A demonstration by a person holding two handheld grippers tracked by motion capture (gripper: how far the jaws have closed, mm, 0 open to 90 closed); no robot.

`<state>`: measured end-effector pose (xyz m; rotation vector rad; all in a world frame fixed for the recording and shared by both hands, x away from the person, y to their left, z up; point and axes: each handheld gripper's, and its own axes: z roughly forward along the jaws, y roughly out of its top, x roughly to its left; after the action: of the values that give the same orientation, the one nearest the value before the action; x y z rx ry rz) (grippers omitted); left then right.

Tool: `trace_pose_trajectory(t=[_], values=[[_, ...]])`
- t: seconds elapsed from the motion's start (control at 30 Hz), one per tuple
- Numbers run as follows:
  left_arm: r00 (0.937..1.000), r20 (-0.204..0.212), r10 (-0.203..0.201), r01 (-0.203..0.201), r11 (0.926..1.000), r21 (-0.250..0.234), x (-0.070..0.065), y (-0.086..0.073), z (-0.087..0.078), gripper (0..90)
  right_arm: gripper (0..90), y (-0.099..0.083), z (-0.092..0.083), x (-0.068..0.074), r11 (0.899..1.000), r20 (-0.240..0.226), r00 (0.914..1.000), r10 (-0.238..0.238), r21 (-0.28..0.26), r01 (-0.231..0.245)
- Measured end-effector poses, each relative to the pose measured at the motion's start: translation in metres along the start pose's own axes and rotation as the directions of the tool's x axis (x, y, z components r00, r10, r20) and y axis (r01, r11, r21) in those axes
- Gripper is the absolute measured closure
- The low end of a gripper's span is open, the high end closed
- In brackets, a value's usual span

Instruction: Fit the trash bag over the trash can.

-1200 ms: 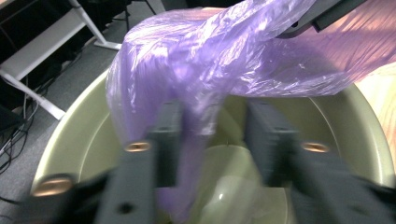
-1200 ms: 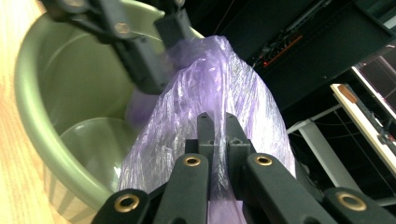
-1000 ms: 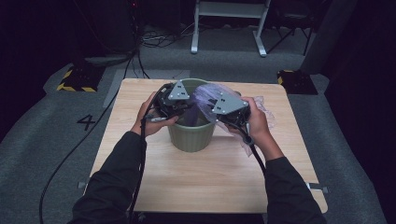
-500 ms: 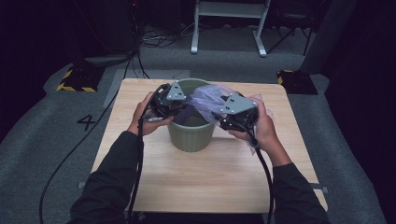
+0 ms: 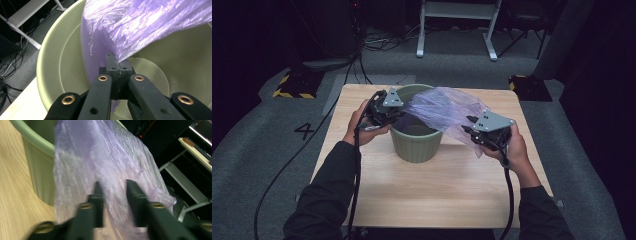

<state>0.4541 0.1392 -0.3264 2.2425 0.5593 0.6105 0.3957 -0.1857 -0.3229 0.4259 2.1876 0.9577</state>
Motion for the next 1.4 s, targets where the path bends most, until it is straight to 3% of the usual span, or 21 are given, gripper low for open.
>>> trace_pose_trajectory(t=[0.1, 0.23, 0.4, 0.47, 0.57, 0.77, 0.93, 1.03, 1.1, 1.17, 1.27, 1.4], values=[[1.0, 0.008, -0.004, 0.004, 0.9999, -0.012, 0.001, -0.001, 0.0, 88.8, 84.6, 0.0, 0.0, -0.001, 1.0, 0.008, 0.9999, -0.006, -0.028, 0.006], [0.9997, 0.016, -0.02, 0.021, 0.9992, -0.035, 0.001, -0.002, -0.004, 75.9, 87.7, 0.005, -0.003, -0.004, 0.998, 0.034, 0.9994, -0.001, -0.066, 0.003], [0.9976, 0.017, -0.067, 0.068, 0.9931, -0.095, 0.0, -0.001, -0.013, 42.4, 87.4, 0.016, -0.004, -0.005, 0.997, 0.057, 0.9982, -0.02, -0.071, 0.024], [0.9975, 0.02, -0.068, 0.07, 0.9909, -0.115, -0.001, 0.0, -0.016, 33.6, 87.1, 0.02, -0.003, -0.005, 0.997, 0.062, 0.9978, -0.023, -0.073, 0.028], [0.998, 0.022, -0.059, 0.062, 0.9877, -0.143, -0.005, 0.003, -0.02, 27.9, 87.2, 0.027, -0.001, -0.005, 0.996, 0.07, 0.9969, -0.035, -0.076, 0.04], [0.998, 0.059, -0.023, 0.032, 0.9852, -0.168, -0.017, 0.02, -0.018, 27.6, 87.2, 0.044, 0.005, 0.0, 0.994, 0.068, 0.9955, -0.066, -0.078, 0.072], [0.997, 0.075, 0.016, -0.005, 0.9883, -0.153, -0.029, 0.033, -0.011, 28.7, 86.8, 0.056, 0.01, 0.007, 0.992, 0.065, 0.9937, -0.092, -0.082, 0.097], [0.9984, 0.04, 0.04, -0.034, 0.9914, -0.126, -0.034, 0.038, -0.006, 38.7, 86.1, 0.061, 0.011, 0.011, 0.99, 0.063, 0.992, -0.11, -0.079, 0.115], [0.9966, 0.053, 0.063, -0.057, 0.9922, -0.111, -0.037, 0.039, -0.004, 51.3, 85.6, 0.064, 0.011, 0.012, 0.99, 0.058, 0.9917, -0.115, -0.08, 0.119], [0.9953, 0.039, 0.088, -0.084, 0.9922, -0.091, -0.038, 0.039, -0.003, 61.1, 85.3, 0.065, 0.011, 0.013, 0.989, 0.057, 0.9914, -0.117, -0.084, 0.122], [0.9947, 0.034, 0.097, -0.093, 0.9919, -0.086, -0.038, 0.038, -0.003, 78.0, 84.2, 0.064, 0.012, 0.013, 0.99, 0.049, 0.9928, -0.11, -0.085, 0.114], [0.9954, 0.045, 0.085, -0.08, 0.9917, -0.101, -0.034, 0.035, -0.006, 89.2, 73.4, 0.062, 0.013, 0.014, 0.991, 0.041, 0.9951, -0.09, -0.095, 0.094]])
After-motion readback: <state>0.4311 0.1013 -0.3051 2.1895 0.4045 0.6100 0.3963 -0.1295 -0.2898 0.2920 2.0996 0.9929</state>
